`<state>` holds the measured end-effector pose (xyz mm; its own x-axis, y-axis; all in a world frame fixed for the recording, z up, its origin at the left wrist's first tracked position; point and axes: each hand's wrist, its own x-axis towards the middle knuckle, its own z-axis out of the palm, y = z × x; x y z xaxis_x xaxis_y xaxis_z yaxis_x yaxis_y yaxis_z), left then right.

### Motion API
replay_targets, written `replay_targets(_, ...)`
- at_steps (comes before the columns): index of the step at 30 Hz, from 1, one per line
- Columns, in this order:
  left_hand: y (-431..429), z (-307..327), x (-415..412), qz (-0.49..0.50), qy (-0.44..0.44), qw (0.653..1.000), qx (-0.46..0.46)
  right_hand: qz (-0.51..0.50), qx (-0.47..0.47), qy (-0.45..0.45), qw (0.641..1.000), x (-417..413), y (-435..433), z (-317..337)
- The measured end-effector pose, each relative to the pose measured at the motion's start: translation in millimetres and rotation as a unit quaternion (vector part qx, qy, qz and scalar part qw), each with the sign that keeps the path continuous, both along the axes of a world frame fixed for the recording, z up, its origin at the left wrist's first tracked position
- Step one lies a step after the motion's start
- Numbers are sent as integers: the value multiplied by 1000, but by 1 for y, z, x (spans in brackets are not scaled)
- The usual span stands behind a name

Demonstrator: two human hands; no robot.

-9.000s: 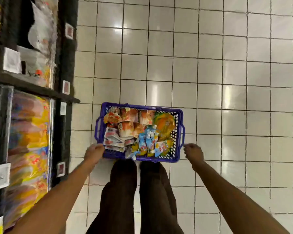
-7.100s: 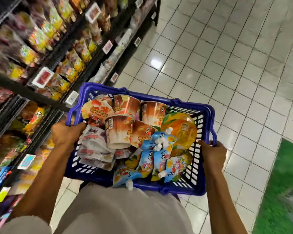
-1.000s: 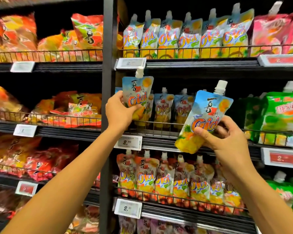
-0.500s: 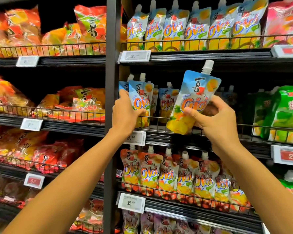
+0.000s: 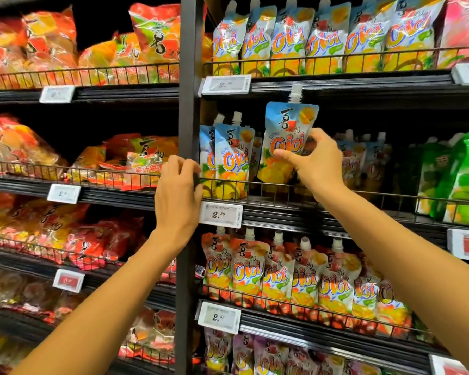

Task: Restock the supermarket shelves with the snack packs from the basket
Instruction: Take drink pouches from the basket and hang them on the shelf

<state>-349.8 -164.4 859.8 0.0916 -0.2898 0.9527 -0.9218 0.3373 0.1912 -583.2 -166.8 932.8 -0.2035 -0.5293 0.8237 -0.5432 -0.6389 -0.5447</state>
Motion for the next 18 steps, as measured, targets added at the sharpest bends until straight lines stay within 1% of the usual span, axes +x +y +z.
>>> replay_targets(3,-2,-13,4,-42,14,999,12,-10,36,56,998,9,-8,-3)
replay_targets(9,-5,-18,7,-71,18,997,-2,-17,131,113,985,21,-18,-2)
replay_targets(14,-7,-21,10,-80,13,997,-10,0,147,158,976,28,-18,1)
replay_targets(18,-9,-24,11,-77,8,997,-7,-6,165,181,970,28,-19,1)
